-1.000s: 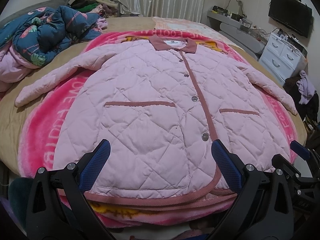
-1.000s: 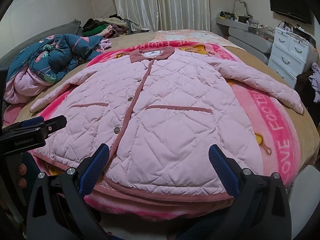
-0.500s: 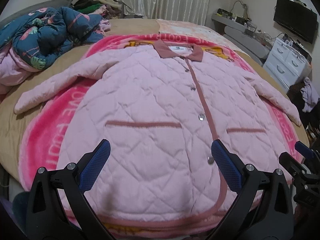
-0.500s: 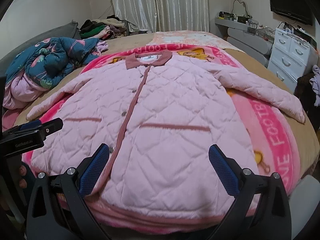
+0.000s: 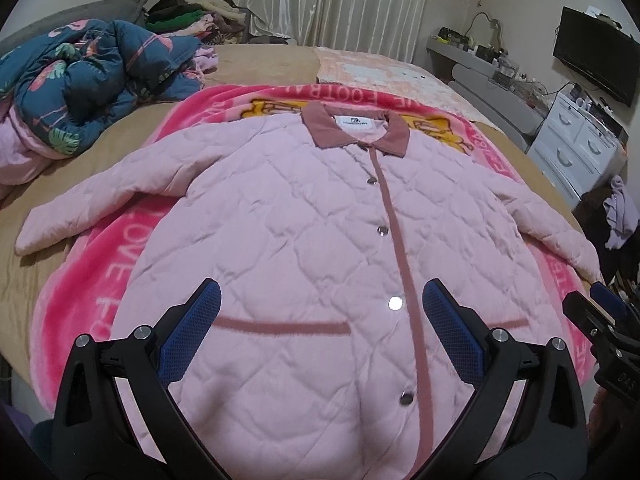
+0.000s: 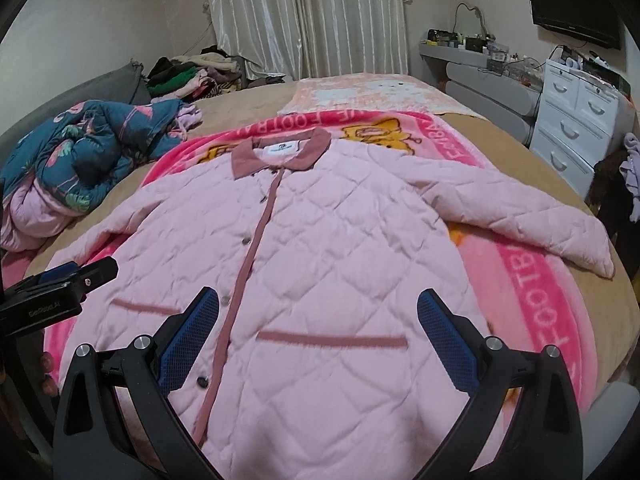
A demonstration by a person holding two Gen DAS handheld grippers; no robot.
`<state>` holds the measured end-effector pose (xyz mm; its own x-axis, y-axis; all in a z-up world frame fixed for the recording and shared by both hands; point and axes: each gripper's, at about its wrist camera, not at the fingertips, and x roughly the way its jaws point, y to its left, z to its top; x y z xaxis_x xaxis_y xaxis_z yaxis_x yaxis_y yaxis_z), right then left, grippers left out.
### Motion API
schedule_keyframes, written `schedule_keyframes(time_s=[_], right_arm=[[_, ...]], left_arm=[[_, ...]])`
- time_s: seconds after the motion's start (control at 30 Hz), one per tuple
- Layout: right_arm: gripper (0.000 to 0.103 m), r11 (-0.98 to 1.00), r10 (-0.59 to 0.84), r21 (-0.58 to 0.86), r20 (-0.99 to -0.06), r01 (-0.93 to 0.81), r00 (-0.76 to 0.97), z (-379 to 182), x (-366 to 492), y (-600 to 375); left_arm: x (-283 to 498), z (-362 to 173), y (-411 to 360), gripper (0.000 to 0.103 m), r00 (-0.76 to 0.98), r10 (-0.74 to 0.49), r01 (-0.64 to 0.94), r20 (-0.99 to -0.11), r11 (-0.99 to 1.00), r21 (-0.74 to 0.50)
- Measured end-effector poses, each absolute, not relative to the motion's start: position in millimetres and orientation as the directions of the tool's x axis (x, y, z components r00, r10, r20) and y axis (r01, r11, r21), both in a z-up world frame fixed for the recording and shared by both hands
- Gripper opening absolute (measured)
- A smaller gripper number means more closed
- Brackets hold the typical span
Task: Fold large clothes
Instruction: 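Move the right tool to the sleeve nearest it and grasp its cuff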
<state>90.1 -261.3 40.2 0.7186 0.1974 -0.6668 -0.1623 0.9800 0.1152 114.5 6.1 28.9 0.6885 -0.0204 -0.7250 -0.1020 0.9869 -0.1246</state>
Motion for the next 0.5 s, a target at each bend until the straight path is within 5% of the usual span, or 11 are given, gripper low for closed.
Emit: schedule_keyframes(time_s=[0.5], right_arm=[[0.099,0.987,0.115,0.161,-0.684,-0.005,0.721,36,160,-326]], left_arm=[[196,31,-29,0.095,0.666,-0.061,-0.064,-0.743,0.988,-0.139]])
